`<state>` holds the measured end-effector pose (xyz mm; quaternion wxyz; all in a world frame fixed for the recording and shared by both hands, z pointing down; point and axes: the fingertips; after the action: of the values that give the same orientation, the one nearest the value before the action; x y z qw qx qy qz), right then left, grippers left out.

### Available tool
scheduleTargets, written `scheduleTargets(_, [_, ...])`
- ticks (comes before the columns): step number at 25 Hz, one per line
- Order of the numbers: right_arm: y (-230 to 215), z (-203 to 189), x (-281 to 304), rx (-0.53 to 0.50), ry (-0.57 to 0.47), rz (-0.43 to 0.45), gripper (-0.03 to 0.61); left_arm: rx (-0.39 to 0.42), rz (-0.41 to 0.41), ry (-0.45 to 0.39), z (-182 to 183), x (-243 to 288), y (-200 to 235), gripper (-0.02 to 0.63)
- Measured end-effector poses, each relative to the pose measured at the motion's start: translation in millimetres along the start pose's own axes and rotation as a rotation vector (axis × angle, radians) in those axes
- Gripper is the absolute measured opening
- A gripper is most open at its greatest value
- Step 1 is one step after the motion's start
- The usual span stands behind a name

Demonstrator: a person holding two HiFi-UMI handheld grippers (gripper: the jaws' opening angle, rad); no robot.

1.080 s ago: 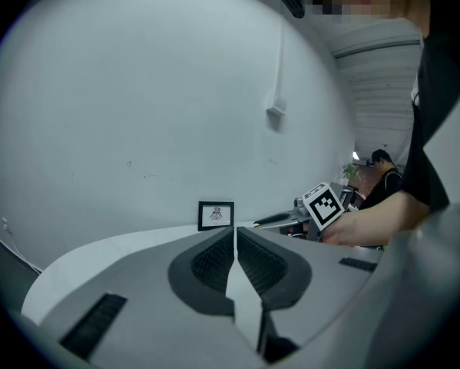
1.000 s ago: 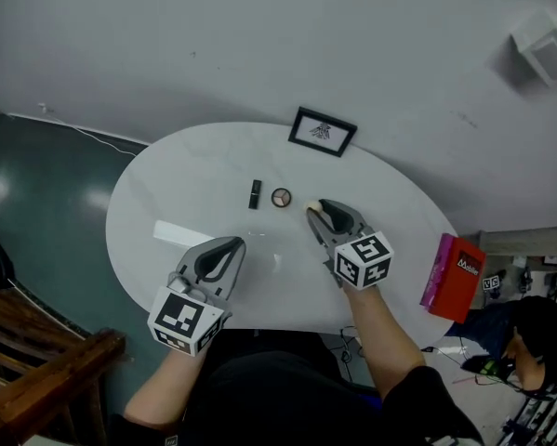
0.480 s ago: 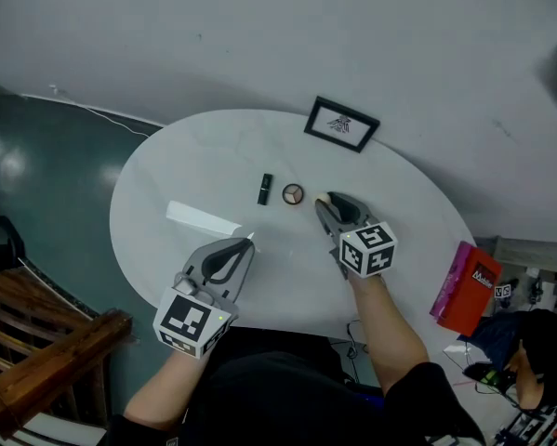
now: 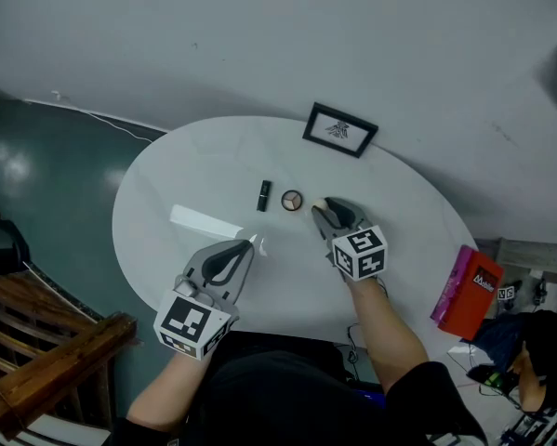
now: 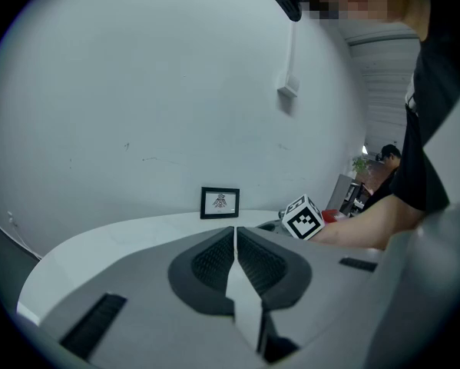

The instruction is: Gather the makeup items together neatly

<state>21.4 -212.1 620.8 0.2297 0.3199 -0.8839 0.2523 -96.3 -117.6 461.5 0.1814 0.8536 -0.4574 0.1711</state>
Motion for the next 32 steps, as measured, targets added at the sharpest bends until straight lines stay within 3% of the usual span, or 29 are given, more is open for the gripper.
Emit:
scheduleTargets(6, [4,1,-8,0.006,0.016,0.023,0.184,0.008,-0.007,-0.017,8,-3,-2,0.021])
scheduleTargets(14, [19,49,-60,0.018,-0.137,-0.065,0.179,0.022,-0.038,-0.091,26,-29,-3,0.021])
scheduleTargets(18, [49,78,-92,-0.020,-0.220,-0.091,0.135,0.041,-0.054,-0.141,39,-50,-4,0.021])
scheduleTargets(24, [101,122,-148,-0.056,-0.358,-0.124,0.083,0.111,-0.147,-0.164,60,-73,-18,0.021])
scheduleTargets(28, [139,133,-182,-0.057,-0.412,-0.152,0.052,0.191,-0.171,-0.167,71,-90,-26,0.021])
scheduleTargets(32, [176,136,-212,-0.046,-0.477,-0.138,0.046,0.201,-0.186,-0.200,80,-101,-32,0.021])
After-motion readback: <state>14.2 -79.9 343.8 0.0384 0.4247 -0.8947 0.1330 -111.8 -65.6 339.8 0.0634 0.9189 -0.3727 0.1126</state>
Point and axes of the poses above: the fingertips, and each gripper's own axes: x forward along the fingers, y to its left, z out of its top, and after that the axes turned 3 degrees about x, right-handed
